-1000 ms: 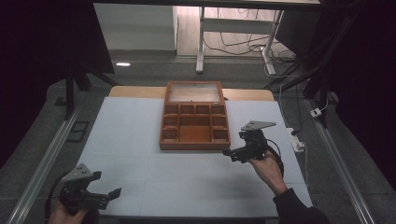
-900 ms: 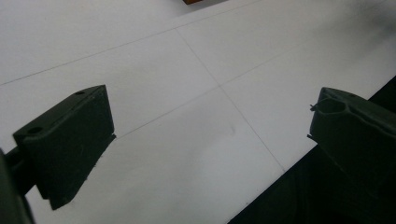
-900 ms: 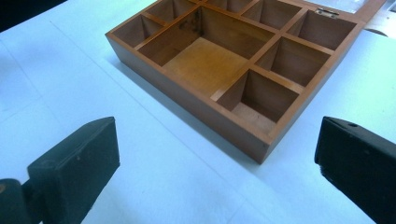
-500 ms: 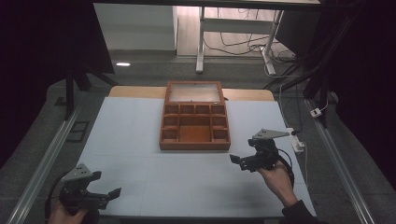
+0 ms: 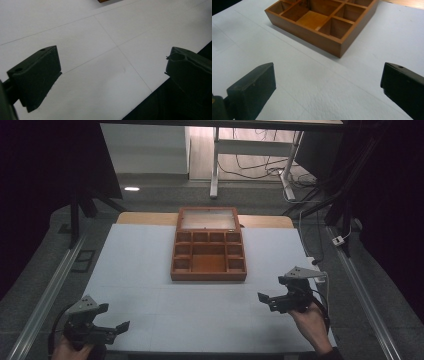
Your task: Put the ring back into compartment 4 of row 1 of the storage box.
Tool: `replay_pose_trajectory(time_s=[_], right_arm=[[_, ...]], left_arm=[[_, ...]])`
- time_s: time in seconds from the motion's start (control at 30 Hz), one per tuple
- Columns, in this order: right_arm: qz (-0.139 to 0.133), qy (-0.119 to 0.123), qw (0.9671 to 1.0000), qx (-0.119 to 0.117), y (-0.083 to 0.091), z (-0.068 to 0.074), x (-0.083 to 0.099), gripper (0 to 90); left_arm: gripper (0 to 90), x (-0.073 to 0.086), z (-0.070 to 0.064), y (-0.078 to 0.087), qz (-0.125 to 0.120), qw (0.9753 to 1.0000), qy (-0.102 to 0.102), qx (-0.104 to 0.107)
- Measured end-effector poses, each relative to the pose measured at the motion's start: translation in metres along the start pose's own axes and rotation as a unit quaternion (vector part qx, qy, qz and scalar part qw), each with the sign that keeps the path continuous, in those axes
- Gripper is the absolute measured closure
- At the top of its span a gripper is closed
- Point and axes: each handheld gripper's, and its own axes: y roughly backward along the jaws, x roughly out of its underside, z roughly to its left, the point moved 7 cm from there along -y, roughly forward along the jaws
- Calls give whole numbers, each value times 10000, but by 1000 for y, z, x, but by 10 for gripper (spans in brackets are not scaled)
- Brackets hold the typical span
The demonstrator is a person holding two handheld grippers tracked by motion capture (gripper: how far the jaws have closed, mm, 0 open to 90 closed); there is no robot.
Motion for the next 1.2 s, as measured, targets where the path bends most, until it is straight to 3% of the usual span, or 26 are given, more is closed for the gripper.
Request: replay_pose_trajectory(time_s=[0.47, 0.9, 1.2], right_arm=[[75, -99, 9994, 309, 26, -10, 29, 0], [45, -507, 9970, 579, 49, -22, 58, 0], [91, -660, 9956, 666, 60, -24, 75, 0]], left_arm=[[0, 0, 0, 0, 2, 10000, 8, 0], [0, 0, 0, 0, 5, 10000, 19, 1], [0, 0, 0, 0, 7, 10000, 28, -4]])
